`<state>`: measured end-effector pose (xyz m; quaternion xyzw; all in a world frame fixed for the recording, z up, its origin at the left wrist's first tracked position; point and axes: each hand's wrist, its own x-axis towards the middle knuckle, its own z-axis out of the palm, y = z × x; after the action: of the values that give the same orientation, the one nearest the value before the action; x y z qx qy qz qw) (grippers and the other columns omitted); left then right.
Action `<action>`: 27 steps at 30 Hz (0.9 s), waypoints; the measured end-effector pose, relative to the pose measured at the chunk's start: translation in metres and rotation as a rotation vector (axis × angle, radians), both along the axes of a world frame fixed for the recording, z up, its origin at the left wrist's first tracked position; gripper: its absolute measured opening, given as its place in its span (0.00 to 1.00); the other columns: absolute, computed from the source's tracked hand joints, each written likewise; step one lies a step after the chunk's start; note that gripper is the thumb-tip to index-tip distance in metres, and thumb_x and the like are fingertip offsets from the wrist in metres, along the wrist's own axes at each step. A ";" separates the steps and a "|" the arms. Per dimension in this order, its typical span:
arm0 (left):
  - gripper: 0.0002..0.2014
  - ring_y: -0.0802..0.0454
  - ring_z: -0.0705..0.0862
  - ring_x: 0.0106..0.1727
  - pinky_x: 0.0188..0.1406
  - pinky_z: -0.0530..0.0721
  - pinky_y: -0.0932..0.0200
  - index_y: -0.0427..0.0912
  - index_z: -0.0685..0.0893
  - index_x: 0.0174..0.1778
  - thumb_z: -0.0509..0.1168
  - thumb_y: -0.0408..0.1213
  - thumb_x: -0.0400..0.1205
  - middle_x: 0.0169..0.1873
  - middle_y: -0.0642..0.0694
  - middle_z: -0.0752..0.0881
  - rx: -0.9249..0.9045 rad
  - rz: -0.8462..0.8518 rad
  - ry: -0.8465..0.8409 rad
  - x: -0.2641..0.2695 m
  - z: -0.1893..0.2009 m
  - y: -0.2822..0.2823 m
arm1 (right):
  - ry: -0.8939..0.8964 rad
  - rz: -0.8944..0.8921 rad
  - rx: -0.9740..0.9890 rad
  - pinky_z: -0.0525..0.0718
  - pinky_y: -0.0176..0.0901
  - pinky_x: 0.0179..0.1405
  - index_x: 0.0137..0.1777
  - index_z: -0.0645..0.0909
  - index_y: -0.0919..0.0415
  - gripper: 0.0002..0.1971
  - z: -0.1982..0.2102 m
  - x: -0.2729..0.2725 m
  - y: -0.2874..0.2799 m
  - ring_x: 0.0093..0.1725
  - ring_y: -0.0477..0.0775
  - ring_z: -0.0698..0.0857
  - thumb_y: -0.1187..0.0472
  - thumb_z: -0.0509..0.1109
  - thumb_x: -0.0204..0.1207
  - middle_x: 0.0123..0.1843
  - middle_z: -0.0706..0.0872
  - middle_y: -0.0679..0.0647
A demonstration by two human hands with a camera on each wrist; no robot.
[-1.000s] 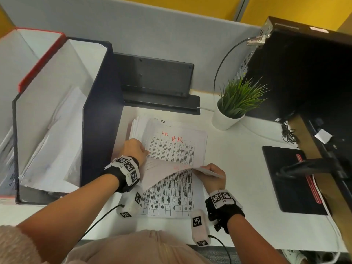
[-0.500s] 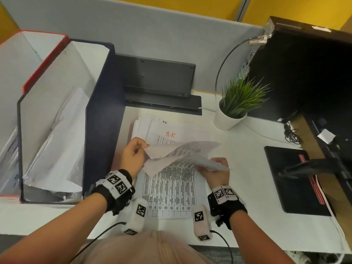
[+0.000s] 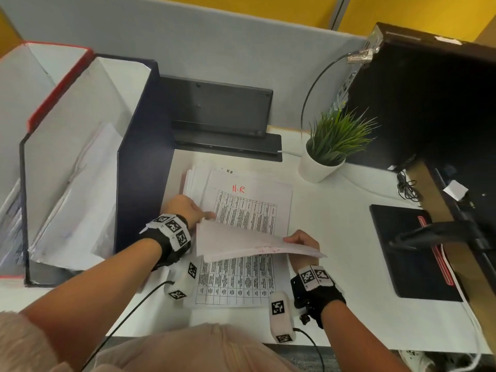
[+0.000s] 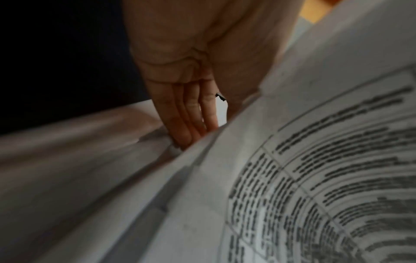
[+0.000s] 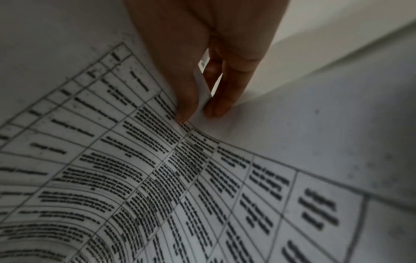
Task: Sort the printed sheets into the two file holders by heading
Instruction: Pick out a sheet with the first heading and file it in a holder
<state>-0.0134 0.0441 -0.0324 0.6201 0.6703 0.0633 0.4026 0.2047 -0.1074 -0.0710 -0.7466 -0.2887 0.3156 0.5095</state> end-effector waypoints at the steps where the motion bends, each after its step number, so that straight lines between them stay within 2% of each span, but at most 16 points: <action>1: 0.17 0.47 0.85 0.35 0.38 0.85 0.57 0.34 0.86 0.31 0.80 0.46 0.64 0.31 0.41 0.87 0.005 0.004 -0.002 0.002 0.001 -0.001 | -0.010 0.003 0.009 0.72 0.25 0.27 0.29 0.78 0.60 0.18 0.000 -0.001 0.000 0.29 0.48 0.74 0.84 0.65 0.69 0.28 0.78 0.51; 3: 0.17 0.49 0.84 0.34 0.33 0.83 0.60 0.34 0.87 0.31 0.82 0.44 0.63 0.32 0.41 0.87 0.019 0.000 0.005 0.005 0.003 -0.002 | -0.015 0.000 0.012 0.71 0.23 0.26 0.31 0.79 0.61 0.17 0.000 0.000 0.000 0.28 0.46 0.75 0.84 0.66 0.69 0.28 0.79 0.50; 5: 0.15 0.52 0.82 0.32 0.28 0.78 0.64 0.34 0.88 0.34 0.81 0.42 0.65 0.33 0.42 0.87 0.029 -0.016 0.017 0.007 0.004 -0.003 | -0.016 -0.011 0.006 0.72 0.22 0.25 0.28 0.77 0.59 0.19 -0.001 0.000 -0.001 0.24 0.38 0.77 0.84 0.66 0.69 0.29 0.79 0.50; 7: 0.12 0.52 0.82 0.33 0.30 0.77 0.64 0.35 0.88 0.35 0.79 0.40 0.68 0.33 0.43 0.87 0.046 -0.024 0.010 0.006 0.003 -0.003 | 0.001 -0.013 -0.010 0.72 0.23 0.25 0.28 0.77 0.59 0.19 -0.002 0.001 0.000 0.22 0.35 0.78 0.84 0.65 0.69 0.29 0.79 0.51; 9: 0.09 0.52 0.82 0.33 0.33 0.77 0.63 0.34 0.88 0.34 0.76 0.38 0.71 0.32 0.43 0.86 0.081 -0.061 0.020 0.005 0.003 -0.003 | -0.011 -0.006 -0.027 0.76 0.30 0.30 0.28 0.79 0.62 0.17 -0.001 0.002 0.000 0.27 0.39 0.79 0.84 0.66 0.68 0.32 0.82 0.56; 11: 0.10 0.52 0.80 0.31 0.34 0.77 0.60 0.33 0.87 0.32 0.73 0.36 0.75 0.28 0.43 0.84 0.110 -0.111 0.027 0.004 0.004 -0.004 | -0.035 0.009 -0.053 0.78 0.41 0.41 0.32 0.83 0.69 0.11 0.000 0.004 0.001 0.37 0.53 0.80 0.83 0.68 0.67 0.38 0.84 0.64; 12: 0.11 0.51 0.79 0.31 0.38 0.80 0.57 0.32 0.86 0.32 0.71 0.36 0.76 0.27 0.43 0.83 0.123 -0.135 0.019 0.003 0.004 -0.004 | -0.037 0.006 -0.054 0.79 0.43 0.43 0.34 0.83 0.69 0.10 0.001 0.005 0.002 0.39 0.55 0.80 0.83 0.69 0.67 0.39 0.84 0.64; 14: 0.09 0.49 0.82 0.38 0.51 0.84 0.51 0.31 0.88 0.39 0.67 0.33 0.79 0.34 0.41 0.86 0.170 -0.137 -0.039 0.000 0.002 -0.008 | 0.010 -0.008 -0.022 0.80 0.40 0.41 0.29 0.80 0.62 0.15 0.002 0.006 0.003 0.36 0.55 0.79 0.83 0.71 0.65 0.36 0.84 0.59; 16: 0.08 0.48 0.82 0.47 0.57 0.81 0.53 0.30 0.88 0.48 0.64 0.27 0.80 0.46 0.40 0.86 0.290 -0.117 -0.132 -0.002 0.002 -0.016 | 0.055 -0.013 -0.004 0.79 0.38 0.38 0.24 0.74 0.59 0.20 0.004 0.005 0.005 0.33 0.53 0.79 0.82 0.74 0.63 0.33 0.83 0.57; 18: 0.09 0.51 0.80 0.48 0.54 0.80 0.59 0.31 0.87 0.50 0.63 0.23 0.79 0.48 0.43 0.84 0.430 -0.146 -0.261 -0.002 0.004 -0.025 | 0.003 -0.012 -0.023 0.75 0.28 0.29 0.21 0.68 0.58 0.23 0.005 0.005 0.006 0.26 0.45 0.77 0.79 0.77 0.62 0.26 0.79 0.52; 19: 0.10 0.52 0.81 0.48 0.51 0.80 0.63 0.34 0.87 0.52 0.62 0.23 0.80 0.48 0.46 0.84 0.432 -0.130 -0.352 -0.002 0.005 -0.029 | -0.037 -0.011 -0.055 0.70 0.23 0.24 0.21 0.65 0.58 0.25 0.006 0.005 0.008 0.23 0.42 0.74 0.76 0.79 0.62 0.23 0.75 0.50; 21: 0.12 0.54 0.82 0.45 0.43 0.79 0.69 0.39 0.87 0.51 0.60 0.24 0.82 0.45 0.49 0.85 0.322 -0.004 -0.532 -0.001 0.008 -0.034 | -0.094 0.001 -0.129 0.66 0.25 0.18 0.22 0.63 0.58 0.26 0.008 0.006 0.010 0.23 0.43 0.67 0.70 0.81 0.63 0.21 0.70 0.50; 24: 0.14 0.51 0.83 0.47 0.44 0.80 0.65 0.34 0.86 0.40 0.56 0.20 0.80 0.45 0.44 0.86 0.174 0.161 -0.678 -0.002 0.011 -0.035 | -0.090 0.005 -0.189 0.67 0.23 0.20 0.29 0.70 0.62 0.18 0.007 0.008 0.010 0.26 0.43 0.67 0.67 0.80 0.64 0.26 0.72 0.51; 25: 0.13 0.48 0.84 0.48 0.45 0.81 0.62 0.32 0.84 0.37 0.56 0.18 0.79 0.44 0.41 0.87 0.124 0.180 -0.735 -0.002 0.014 -0.034 | -0.064 0.000 -0.198 0.68 0.22 0.23 0.37 0.74 0.62 0.14 0.009 0.006 0.010 0.27 0.41 0.71 0.67 0.80 0.65 0.29 0.75 0.51; 27: 0.13 0.41 0.85 0.47 0.48 0.83 0.55 0.31 0.82 0.32 0.56 0.17 0.76 0.43 0.35 0.87 0.049 0.184 -0.813 -0.002 0.019 -0.033 | 0.036 -0.034 -0.088 0.76 0.23 0.28 0.51 0.74 0.61 0.18 0.012 0.005 0.009 0.28 0.38 0.80 0.72 0.78 0.66 0.34 0.82 0.54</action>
<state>-0.0156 0.0111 -0.0131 0.4915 0.5079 0.3545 0.6123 0.2101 -0.0985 -0.0594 -0.7674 -0.2524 0.3327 0.4866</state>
